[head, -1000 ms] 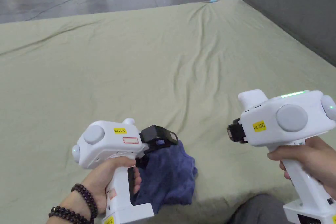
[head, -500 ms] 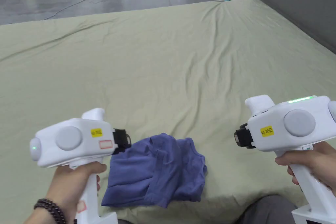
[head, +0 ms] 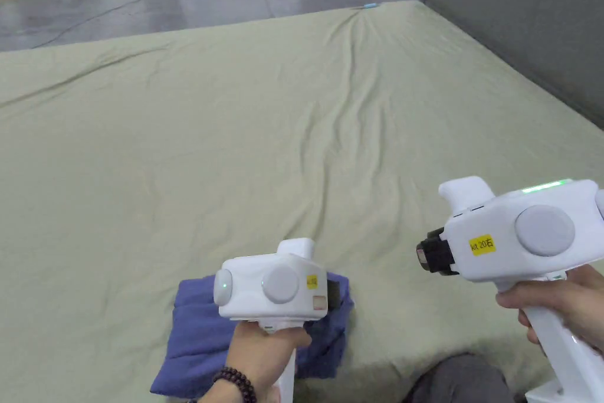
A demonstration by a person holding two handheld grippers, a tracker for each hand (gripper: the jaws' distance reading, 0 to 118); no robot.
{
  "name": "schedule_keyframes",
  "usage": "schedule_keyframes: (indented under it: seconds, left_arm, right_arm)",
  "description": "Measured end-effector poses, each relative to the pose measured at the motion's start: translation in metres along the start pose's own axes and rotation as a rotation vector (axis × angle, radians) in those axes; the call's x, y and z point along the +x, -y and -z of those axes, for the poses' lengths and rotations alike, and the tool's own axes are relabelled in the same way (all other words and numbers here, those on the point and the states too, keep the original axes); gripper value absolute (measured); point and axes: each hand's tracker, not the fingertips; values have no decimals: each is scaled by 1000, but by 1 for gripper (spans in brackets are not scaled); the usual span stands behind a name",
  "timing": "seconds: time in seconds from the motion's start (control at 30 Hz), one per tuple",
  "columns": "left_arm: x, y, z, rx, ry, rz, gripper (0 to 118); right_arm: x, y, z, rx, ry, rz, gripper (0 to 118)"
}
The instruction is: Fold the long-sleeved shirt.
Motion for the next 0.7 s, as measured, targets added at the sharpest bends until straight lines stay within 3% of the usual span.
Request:
schedule_keyframes:
  seconds: [0.1,0.23,0.37,0.5,0.7]
  left_arm:
    - [3,-6,12,-54,28,-32,0]
    - [-7,-17,-20,-6,78,-33,0]
    - [-41,-25,-80,117,111,-87,0]
    - [-91,-14,-122,206,40,-143,0]
    - [-160,19,-147,199,2,-285,0]
  right_arm:
    - [6,1,-4,-5,14,23,0]
    - [-3,-17,-9,32,-10,79,0]
    - [-44,-52,9,50,-122,53,0]
    - [-95,-63,61,-49,-246,4,0]
    - [-141,-32,137,-201,-308,-20,0]
